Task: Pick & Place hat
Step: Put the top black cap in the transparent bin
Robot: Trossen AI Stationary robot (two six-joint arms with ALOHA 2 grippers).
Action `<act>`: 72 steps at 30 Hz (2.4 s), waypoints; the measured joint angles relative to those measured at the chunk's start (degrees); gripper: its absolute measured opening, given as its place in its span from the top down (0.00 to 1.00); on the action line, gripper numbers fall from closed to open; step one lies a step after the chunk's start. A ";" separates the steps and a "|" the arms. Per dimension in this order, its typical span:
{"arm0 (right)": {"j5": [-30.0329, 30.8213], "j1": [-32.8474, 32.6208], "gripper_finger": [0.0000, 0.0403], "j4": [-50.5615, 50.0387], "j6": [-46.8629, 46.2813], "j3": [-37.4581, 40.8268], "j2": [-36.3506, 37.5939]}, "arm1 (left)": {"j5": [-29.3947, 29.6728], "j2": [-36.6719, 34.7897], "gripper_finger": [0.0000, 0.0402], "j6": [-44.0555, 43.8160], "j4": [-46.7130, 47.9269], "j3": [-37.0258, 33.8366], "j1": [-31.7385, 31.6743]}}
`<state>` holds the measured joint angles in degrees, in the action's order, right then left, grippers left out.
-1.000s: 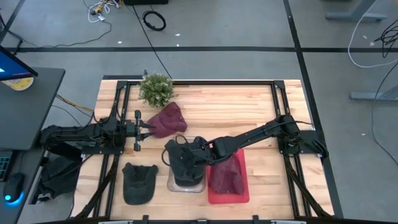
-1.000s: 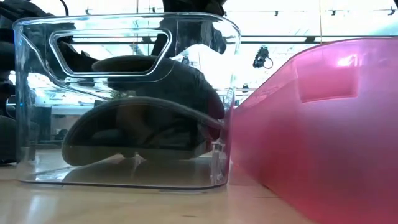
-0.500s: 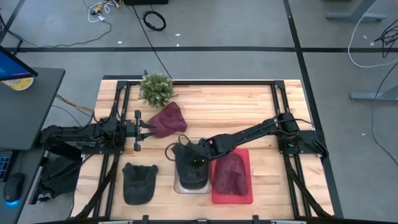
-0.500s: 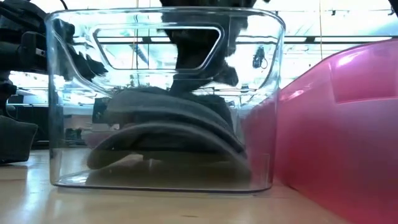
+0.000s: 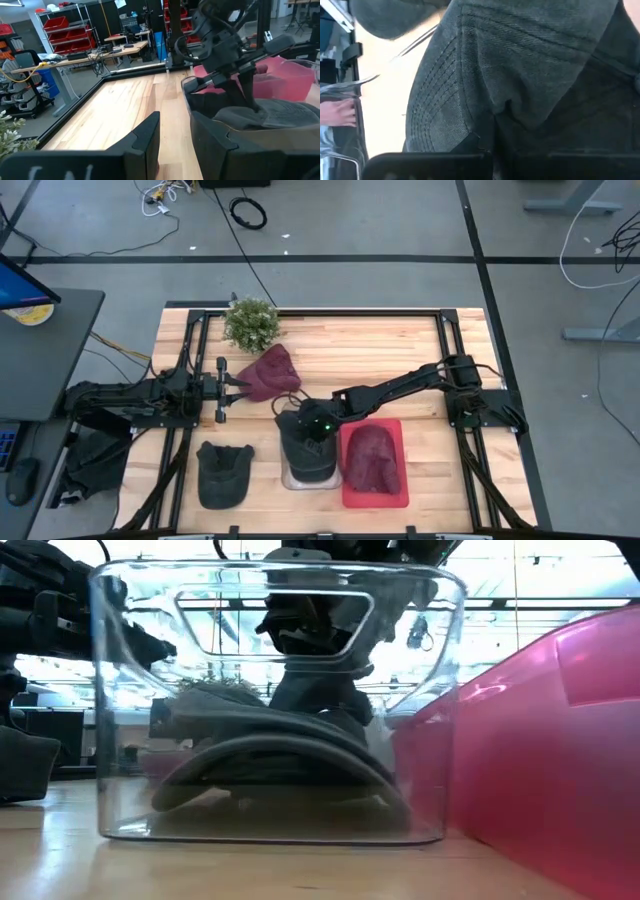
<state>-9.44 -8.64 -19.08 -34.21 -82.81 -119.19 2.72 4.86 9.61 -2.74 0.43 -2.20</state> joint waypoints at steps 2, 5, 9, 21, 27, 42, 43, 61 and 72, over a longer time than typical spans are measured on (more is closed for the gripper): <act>0.03 -0.01 0.97 3.08 2.04 0.06 -0.11 | 0.02 0.00 0.71 0.00 0.00 0.02 0.02; -0.27 -0.04 0.95 6.85 4.72 0.13 -0.32 | 0.02 0.00 0.71 0.02 0.00 0.01 0.02; -0.24 -0.06 0.90 8.64 7.18 0.17 -0.38 | 0.02 0.00 0.71 0.00 0.00 0.00 0.00; -0.43 -0.42 0.70 9.02 10.09 0.18 0.13 | 0.02 0.00 0.71 0.01 0.00 0.01 0.02; -0.49 -0.42 0.65 8.12 9.85 0.31 2.81 | 0.02 0.00 0.71 0.01 0.00 0.01 0.01; 10.68 -1.51 0.65 15.33 17.24 0.26 5.31 | 0.02 0.00 0.71 0.02 0.00 0.02 0.00; 10.75 -1.57 0.65 16.54 17.69 0.25 5.31 | 0.02 0.00 0.71 0.02 0.00 0.02 0.02; 14.96 -3.13 0.65 25.30 28.78 0.08 4.01 | 0.02 0.00 0.71 0.00 0.00 0.00 0.02; 15.07 -2.76 0.65 32.45 29.39 0.07 0.32 | 0.00 0.00 0.71 0.02 0.08 0.02 0.00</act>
<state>5.63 -11.40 13.36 -4.82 -82.74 -118.87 2.72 4.86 9.63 -2.66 0.45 -2.19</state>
